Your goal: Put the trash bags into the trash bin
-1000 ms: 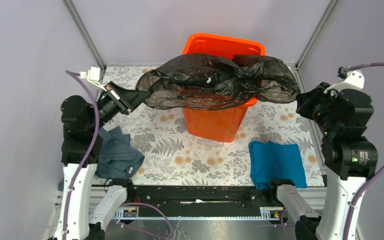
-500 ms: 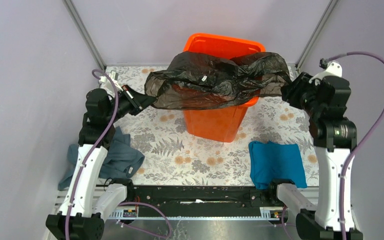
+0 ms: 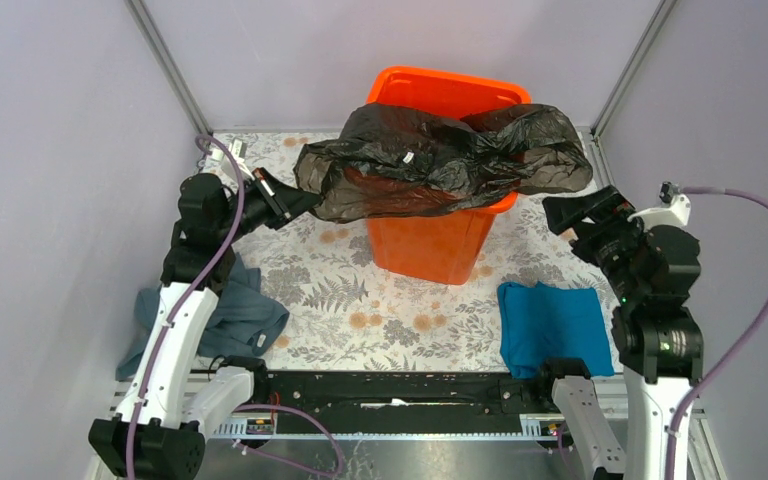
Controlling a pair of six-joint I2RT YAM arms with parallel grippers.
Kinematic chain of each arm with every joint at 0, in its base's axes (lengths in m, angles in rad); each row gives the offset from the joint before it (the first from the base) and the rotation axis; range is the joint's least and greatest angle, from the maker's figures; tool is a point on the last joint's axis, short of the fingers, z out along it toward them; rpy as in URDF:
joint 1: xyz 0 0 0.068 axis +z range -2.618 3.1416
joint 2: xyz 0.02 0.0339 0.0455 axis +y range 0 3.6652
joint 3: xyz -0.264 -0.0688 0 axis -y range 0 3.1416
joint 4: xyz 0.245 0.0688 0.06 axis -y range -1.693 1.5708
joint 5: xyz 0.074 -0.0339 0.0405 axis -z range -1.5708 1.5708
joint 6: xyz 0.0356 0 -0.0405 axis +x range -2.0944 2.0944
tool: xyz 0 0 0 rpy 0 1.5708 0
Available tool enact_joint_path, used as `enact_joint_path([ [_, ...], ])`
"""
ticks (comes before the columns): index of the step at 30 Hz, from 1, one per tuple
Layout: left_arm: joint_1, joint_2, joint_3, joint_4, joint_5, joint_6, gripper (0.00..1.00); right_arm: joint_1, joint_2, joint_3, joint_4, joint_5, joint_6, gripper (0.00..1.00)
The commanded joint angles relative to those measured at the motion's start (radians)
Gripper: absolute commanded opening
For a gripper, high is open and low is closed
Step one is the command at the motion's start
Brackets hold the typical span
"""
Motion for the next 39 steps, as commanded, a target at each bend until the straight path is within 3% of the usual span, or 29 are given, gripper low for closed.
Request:
enact_joint_path([
  [1,-0.007,-0.025,0.064,0.031,0.011,0.034,0.00,0.004,0.054,-0.093,0.282,-0.075,0.332,1.00],
  [5,-0.010,-0.047,0.068,0.018,-0.007,0.039,0.00,0.005,0.071,-0.144,0.414,-0.076,0.428,0.96],
  [10,-0.016,-0.053,0.058,0.019,-0.010,0.033,0.00,0.005,0.059,-0.195,0.449,-0.050,0.459,0.92],
  [14,-0.017,-0.052,0.061,0.030,-0.016,0.026,0.00,0.005,0.084,-0.252,0.548,-0.086,0.515,0.64],
  [17,-0.017,-0.052,0.058,0.036,-0.020,0.022,0.00,0.004,0.095,-0.252,0.565,-0.080,0.515,0.55],
  [20,-0.017,-0.058,0.054,0.036,-0.022,0.020,0.00,0.005,0.096,-0.217,0.521,-0.077,0.458,0.22],
  [23,-0.017,-0.060,0.057,0.036,-0.025,0.028,0.00,0.005,0.080,-0.169,0.388,-0.103,0.346,0.01],
  [32,-0.017,-0.060,0.018,-0.010,-0.030,0.072,0.00,0.004,-0.048,-0.194,0.152,-0.245,0.020,0.00],
  [39,-0.017,-0.079,-0.010,-0.016,-0.079,0.091,0.00,0.004,0.019,-0.144,0.008,-0.115,-0.160,0.00],
])
